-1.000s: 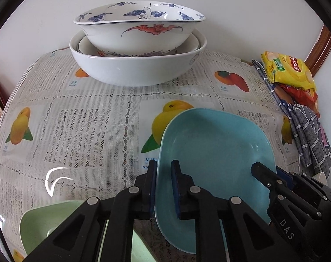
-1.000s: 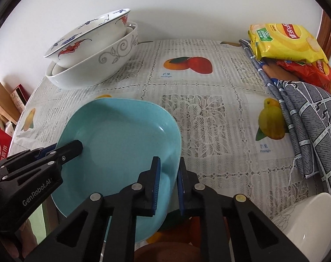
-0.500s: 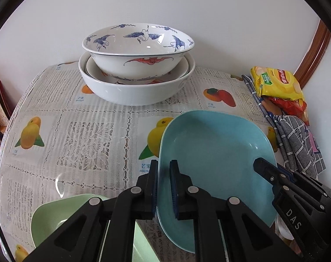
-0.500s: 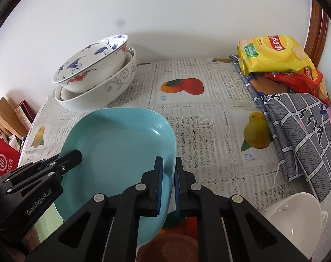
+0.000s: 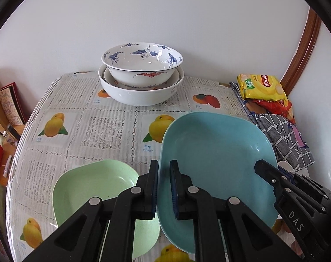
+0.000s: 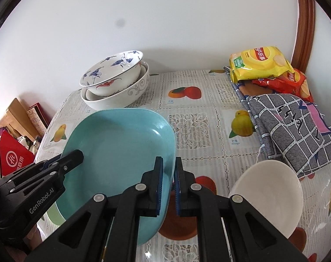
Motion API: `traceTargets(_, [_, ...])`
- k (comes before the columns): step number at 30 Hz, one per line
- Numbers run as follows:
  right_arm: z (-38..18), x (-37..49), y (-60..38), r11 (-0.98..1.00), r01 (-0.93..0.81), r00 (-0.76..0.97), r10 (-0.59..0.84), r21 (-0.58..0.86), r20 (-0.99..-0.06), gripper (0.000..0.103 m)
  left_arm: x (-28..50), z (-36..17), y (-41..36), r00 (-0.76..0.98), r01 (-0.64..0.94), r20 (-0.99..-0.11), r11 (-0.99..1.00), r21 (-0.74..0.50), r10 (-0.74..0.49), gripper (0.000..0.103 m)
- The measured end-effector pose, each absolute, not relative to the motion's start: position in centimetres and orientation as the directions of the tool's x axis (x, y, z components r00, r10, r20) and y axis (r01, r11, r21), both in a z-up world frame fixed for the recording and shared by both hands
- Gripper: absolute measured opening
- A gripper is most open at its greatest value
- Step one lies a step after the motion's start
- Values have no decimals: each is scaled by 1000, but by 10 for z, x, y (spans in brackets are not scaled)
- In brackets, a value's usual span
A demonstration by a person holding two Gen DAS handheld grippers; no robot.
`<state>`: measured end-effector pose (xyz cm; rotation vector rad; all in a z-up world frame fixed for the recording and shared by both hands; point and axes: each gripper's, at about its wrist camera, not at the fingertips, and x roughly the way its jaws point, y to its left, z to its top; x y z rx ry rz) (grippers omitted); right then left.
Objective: Organize plates and bowls
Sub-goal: 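Lift the light-blue plate with both grippers and carry it over the light-green plate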
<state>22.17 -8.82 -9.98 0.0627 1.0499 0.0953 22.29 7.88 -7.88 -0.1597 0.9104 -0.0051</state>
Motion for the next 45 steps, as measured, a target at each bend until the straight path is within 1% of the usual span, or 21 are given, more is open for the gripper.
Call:
traceTargets(9, [-79, 186, -85, 992, -69, 520, 127, 107, -844, 9, 179, -66, 77, 632, -83, -773, 987, -137, -53, 11])
traceTargets(18, [-63, 164, -88, 991, -68, 544, 131, 112, -829, 10, 156, -57, 72, 650, -83, -758, 986, -143, -55, 11])
traceTargets(45, [-61, 157, -67, 987, -86, 538, 161, 136, -827, 10, 139, -52, 93, 662, -103, -748, 981, -163, -54, 11])
